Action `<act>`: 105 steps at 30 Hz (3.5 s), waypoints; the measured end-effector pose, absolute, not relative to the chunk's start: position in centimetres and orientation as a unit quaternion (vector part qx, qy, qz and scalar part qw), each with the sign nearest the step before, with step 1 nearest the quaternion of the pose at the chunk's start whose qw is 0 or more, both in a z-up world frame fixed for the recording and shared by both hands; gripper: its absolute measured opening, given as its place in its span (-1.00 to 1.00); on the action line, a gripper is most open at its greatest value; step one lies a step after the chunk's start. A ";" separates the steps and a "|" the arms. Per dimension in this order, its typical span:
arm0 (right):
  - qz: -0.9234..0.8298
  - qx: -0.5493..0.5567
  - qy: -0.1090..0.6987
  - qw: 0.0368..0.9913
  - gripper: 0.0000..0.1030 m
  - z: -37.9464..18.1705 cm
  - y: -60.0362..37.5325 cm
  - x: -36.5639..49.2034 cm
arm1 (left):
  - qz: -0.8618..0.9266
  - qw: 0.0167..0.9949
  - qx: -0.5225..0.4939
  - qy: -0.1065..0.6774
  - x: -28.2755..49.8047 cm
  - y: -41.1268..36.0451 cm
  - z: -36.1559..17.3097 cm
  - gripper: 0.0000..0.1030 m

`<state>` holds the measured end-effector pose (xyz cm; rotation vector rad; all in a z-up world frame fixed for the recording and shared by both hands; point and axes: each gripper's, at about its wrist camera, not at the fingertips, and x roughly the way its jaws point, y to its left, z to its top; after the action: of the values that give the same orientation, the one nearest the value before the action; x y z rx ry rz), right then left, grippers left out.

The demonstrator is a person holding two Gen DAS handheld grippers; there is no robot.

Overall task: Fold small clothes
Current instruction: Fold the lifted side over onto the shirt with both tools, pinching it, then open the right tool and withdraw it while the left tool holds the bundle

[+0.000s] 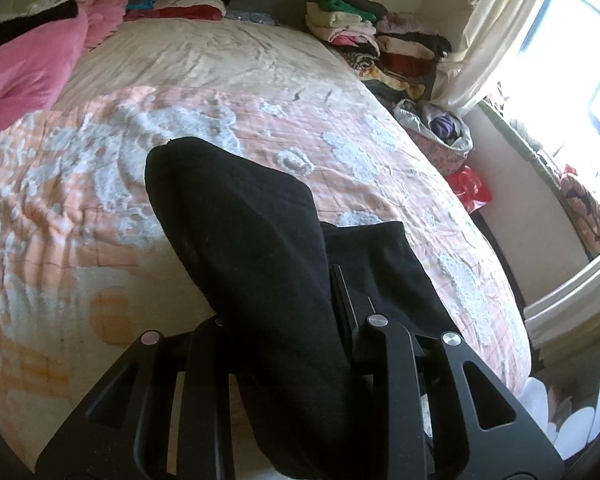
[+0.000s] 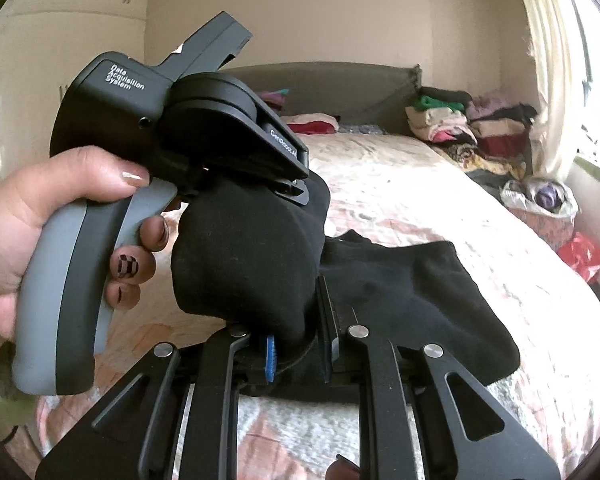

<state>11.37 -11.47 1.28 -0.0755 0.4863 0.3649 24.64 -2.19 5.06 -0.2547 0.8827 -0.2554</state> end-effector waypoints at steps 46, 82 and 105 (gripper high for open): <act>0.147 0.160 0.318 0.923 -0.73 -2.6 -22.9 15.1 | -0.127 0.854 -0.050 0.501 31.6 -16.1 0.6 -0.57; 0.172 0.284 0.395 0.857 -0.39 -4.2 -28.2 17.7 | -0.126 0.839 -0.033 0.528 34.3 -19.0 -1.9 -0.07; 0.146 0.317 0.395 0.850 -0.12 -3.1 -31.2 16.4 | -0.127 0.859 -0.064 0.492 34.0 -16.0 1.4 0.55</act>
<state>16.39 -31.23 -3.06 0.6681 0.8325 0.3071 34.04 -15.99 1.37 -0.1346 1.0330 -0.2672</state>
